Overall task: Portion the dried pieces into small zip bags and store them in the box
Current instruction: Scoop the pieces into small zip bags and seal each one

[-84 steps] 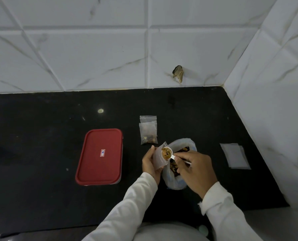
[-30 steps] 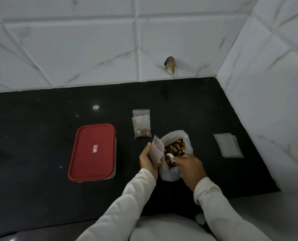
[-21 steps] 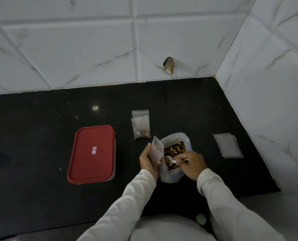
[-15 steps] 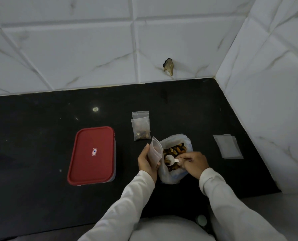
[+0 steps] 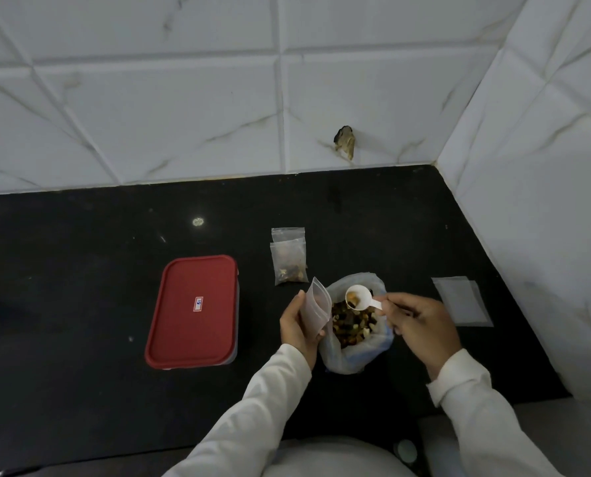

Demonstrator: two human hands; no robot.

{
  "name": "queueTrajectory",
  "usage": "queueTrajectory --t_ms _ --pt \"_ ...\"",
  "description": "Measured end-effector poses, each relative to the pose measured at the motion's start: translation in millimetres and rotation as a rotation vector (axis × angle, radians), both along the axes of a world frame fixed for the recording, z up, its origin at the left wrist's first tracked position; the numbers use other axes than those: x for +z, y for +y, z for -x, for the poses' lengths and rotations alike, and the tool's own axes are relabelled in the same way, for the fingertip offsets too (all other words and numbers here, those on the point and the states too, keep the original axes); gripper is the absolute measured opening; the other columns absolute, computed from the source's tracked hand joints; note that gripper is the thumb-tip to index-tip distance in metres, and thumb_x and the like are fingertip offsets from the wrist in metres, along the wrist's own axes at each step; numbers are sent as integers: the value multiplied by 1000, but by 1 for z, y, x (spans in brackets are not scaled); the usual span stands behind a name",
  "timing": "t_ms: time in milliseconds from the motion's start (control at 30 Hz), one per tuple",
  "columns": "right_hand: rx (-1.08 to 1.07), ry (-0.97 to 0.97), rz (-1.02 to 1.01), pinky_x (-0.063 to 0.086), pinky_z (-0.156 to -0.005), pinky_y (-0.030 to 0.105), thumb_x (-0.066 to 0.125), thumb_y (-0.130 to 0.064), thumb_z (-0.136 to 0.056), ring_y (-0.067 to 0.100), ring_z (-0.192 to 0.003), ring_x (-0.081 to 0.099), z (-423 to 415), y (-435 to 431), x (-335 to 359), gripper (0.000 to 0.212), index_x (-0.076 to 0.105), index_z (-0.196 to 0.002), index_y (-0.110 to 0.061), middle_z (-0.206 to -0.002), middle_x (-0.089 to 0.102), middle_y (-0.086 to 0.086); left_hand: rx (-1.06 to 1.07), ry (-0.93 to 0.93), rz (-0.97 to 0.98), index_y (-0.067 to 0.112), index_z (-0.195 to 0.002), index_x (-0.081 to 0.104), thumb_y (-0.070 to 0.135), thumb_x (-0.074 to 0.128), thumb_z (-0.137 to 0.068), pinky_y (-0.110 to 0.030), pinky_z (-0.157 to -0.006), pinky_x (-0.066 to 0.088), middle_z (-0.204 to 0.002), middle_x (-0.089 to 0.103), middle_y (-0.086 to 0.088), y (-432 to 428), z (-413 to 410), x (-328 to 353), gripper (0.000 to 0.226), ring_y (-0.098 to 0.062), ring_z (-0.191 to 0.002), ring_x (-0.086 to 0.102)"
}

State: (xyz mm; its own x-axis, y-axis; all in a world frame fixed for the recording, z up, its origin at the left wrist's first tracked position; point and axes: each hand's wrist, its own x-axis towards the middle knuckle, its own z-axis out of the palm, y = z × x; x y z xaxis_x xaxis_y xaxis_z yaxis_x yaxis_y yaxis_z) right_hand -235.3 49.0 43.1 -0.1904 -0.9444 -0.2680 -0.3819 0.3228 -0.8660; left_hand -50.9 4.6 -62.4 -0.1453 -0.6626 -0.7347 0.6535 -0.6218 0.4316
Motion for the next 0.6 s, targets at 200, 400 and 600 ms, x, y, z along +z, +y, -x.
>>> queueTrajectory --t_ms 200,400,600 --pt "85 121 190 51 -71 16 62 -16 -92 3 -71 64 -34 1 19 16 73 -101 -23 -79 69 -10 20 7 -14 16 -112 75 42 66 -85 -36 -78 50 -119 71 -13 -2 -1 5 39 -28 -112 63" --pt "157 326 369 51 -72 21 60 -7 -89 8 -78 65 -50 1 8 24 75 -104 -17 -88 71 -4 8 -11 21 13 -110 77 41 71 -77 -47 -109 42 -118 72 -14 -1 -2 3 44 -31 -119 62" --pt "303 560 476 58 -63 44 63 18 -72 30 -75 68 -59 2 1 41 75 -103 -6 -85 72 10 -13 -11 63 11 -106 77 43 69 -78 -39 -91 53 -107 75 -12 0 -3 7 43 -28 -104 68"
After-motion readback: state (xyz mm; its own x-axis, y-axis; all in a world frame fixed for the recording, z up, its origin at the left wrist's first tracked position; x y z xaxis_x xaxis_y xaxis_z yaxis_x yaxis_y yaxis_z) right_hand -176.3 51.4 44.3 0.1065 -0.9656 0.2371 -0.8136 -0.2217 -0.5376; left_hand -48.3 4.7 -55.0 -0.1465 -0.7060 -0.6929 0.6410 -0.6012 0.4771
